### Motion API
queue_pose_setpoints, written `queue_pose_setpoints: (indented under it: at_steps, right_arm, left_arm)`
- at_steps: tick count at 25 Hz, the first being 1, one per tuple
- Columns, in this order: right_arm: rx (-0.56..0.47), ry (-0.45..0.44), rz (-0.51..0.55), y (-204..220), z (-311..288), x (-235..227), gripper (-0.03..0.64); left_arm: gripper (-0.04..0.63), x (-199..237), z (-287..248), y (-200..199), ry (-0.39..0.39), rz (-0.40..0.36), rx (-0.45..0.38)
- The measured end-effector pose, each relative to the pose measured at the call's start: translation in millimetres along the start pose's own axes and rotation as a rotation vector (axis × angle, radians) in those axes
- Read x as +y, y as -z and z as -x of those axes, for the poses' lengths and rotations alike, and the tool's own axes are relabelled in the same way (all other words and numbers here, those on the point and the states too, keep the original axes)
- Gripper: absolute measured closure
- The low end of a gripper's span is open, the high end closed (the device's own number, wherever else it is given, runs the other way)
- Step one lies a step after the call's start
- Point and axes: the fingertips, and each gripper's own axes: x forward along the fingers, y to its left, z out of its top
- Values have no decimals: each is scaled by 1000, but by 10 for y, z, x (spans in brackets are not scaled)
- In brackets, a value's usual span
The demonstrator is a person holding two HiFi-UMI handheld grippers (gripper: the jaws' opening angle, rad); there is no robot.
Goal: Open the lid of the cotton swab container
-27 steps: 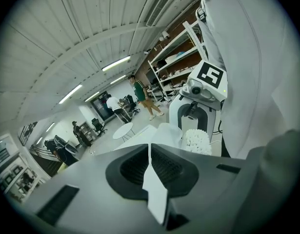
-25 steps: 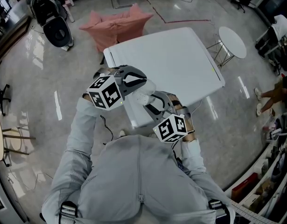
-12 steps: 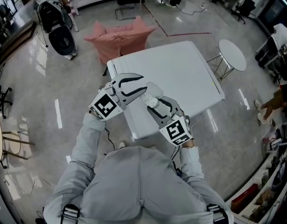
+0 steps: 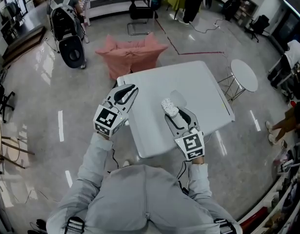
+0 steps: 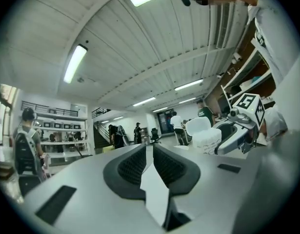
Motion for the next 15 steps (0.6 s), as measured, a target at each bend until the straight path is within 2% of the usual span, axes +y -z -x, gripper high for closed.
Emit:
queue_pose_setpoints:
  at_steps: [2,5,9,15]
  right_arm:
    - [-13,23,-25,-82,32,-79,397]
    - [-22,54,-54,-187,47,-194,397]
    - [-35,79,-78,-218,65,-320,397]
    - [-59,90,-108,-314,98,-402,397]
  left_arm:
    - [540,60,52,50,-43,31,18]
    - [561,102,92,116,-70,21,78]
    - [571,-1,68,106,-30,8,112]
    - [572,-132,51,31,21,-20,95]
